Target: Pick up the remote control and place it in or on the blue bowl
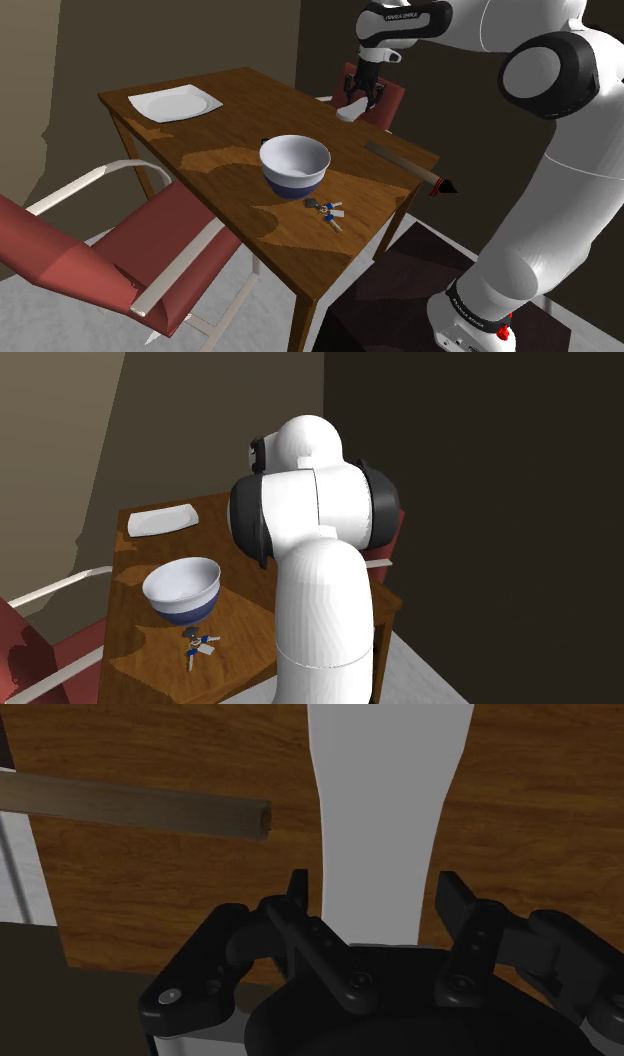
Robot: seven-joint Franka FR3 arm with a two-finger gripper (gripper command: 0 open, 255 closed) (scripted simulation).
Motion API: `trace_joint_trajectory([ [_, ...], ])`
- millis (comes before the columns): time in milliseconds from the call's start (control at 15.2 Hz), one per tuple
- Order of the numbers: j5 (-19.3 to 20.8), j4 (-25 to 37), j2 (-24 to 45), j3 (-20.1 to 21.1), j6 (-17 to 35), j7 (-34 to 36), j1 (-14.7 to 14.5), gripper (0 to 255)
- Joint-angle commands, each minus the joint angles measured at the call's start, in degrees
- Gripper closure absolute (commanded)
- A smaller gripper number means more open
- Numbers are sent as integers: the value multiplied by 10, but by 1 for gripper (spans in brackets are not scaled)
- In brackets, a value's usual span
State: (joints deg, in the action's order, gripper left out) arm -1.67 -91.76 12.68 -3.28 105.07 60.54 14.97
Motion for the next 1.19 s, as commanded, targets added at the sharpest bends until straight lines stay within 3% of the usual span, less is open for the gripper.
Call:
trace_joint_trajectory([
  [0,0,13,-1,0,-14,0,0,255],
  [726,0,102,5,-1,-97,1,1,255],
  [1122,8,8,-67,27,-73,71,-41,255],
])
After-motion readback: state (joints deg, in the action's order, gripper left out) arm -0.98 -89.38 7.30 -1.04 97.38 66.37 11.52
